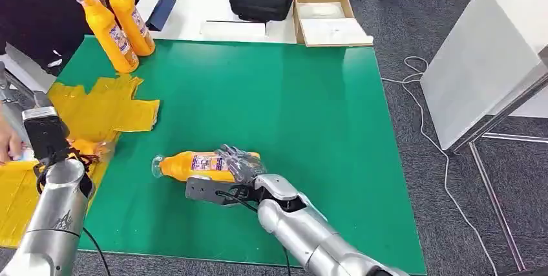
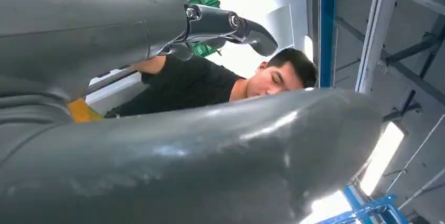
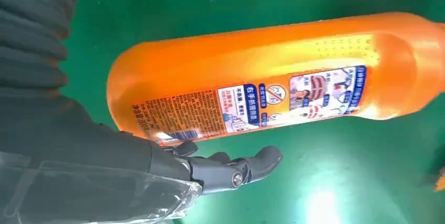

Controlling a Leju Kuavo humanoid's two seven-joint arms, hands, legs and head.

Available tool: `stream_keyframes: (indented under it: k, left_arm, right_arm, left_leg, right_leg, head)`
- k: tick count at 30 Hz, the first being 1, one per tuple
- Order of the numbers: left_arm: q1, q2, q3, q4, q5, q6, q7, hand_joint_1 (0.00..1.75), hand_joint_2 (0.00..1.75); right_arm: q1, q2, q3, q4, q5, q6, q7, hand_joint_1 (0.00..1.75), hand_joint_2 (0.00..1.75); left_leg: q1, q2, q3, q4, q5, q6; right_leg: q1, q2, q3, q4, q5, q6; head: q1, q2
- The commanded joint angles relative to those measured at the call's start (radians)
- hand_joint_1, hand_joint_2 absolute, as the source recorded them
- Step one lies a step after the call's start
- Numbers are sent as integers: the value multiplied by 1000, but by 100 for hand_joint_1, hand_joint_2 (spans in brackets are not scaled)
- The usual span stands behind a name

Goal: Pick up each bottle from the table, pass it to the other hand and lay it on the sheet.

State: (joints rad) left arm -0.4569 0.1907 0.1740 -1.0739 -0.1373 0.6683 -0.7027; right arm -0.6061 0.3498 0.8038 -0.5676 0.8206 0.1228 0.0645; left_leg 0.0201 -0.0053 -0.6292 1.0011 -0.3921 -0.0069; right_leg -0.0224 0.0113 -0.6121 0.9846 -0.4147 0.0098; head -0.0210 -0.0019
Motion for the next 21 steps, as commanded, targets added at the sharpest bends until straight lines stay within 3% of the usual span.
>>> stream_keyframes:
  k: [1, 12, 21]
  left_arm:
    - [-43, -18, -14, 57, 6, -4, 5, 0, 0]
    - [-45, -39, -9, 17, 22, -25, 5, 0, 0]
    - [-57, -59, -9, -7, 45, -42, 5, 0, 0]
  right_arm:
    - [-64, -1, 47, 86, -7, 11, 11, 0, 175]
    - [-104, -1, 162, 168, -40, 33, 88, 0, 175]
    - [-83, -39, 241, 299, 67, 73, 161, 0, 175]
  left_leg:
    - [0, -3, 3, 0, -1, 1]
    - [0, -4, 4, 0, -1, 1]
    - [0, -5, 5, -1, 0, 1]
  right_leg:
    - [0, -4, 5, 0, -2, -2]
    - [1, -6, 6, 0, -3, -2]
    - [1, -6, 6, -2, -2, -1]
  head:
    - [0, 0]
    - [0, 0]
    - [0, 0]
